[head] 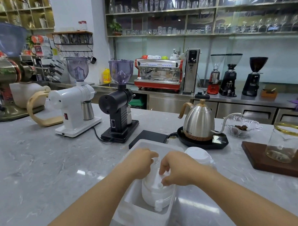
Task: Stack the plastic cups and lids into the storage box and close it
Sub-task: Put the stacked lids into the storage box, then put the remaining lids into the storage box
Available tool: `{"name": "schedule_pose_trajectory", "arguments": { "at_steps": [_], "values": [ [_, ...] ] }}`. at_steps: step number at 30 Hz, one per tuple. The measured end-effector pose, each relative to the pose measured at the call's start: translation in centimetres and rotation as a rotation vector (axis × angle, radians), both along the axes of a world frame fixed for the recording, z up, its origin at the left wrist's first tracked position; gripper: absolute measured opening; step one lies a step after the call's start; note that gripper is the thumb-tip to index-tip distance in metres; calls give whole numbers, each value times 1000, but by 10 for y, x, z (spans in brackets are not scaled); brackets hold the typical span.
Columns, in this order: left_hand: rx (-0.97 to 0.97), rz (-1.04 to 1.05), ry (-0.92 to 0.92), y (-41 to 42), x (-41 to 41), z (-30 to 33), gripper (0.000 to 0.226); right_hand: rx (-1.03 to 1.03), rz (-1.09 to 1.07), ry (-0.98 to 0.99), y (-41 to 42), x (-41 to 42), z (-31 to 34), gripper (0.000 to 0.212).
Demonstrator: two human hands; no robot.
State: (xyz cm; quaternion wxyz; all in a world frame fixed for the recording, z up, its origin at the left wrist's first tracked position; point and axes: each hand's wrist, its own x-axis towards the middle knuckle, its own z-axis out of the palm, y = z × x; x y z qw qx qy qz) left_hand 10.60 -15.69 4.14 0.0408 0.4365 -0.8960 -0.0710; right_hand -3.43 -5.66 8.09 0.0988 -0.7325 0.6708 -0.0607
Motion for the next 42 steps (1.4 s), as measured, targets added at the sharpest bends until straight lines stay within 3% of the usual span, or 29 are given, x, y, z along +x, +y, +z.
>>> {"name": "schedule_pose_trajectory", "arguments": {
  "at_steps": [6, 17, 22, 27, 31, 34, 38, 42],
  "values": [
    [43, 11, 28, -1, 0, 2, 41, -11, -7, -25, 2, -1, 0, 28],
    [-99, 50, 210, 8, 1, 13, 27, -34, 8, -34, 4, -5, 1, 35],
    [-148, 38, 403, 21, -14, 28, 24, -208, -84, -258, 13, -38, 4, 31],
    [18, 17, 607, 45, -54, 45, 25, -606, -468, -698, 26, -99, -16, 20],
    [300, 142, 934, 87, -105, 55, 22, -634, -763, -969, 30, -134, -65, 23],
    [625, 307, 1189, 126, -152, 32, 15, -641, -849, -997, 29, -140, -91, 28],
    [519, 526, 1276, 141, -180, -22, 20, -629, -765, -927, 19, -141, -100, 28],
    [398, 553, 1337, 132, -174, -43, 34, -584, -672, -844, 9, -147, -102, 36]
  ]
}}
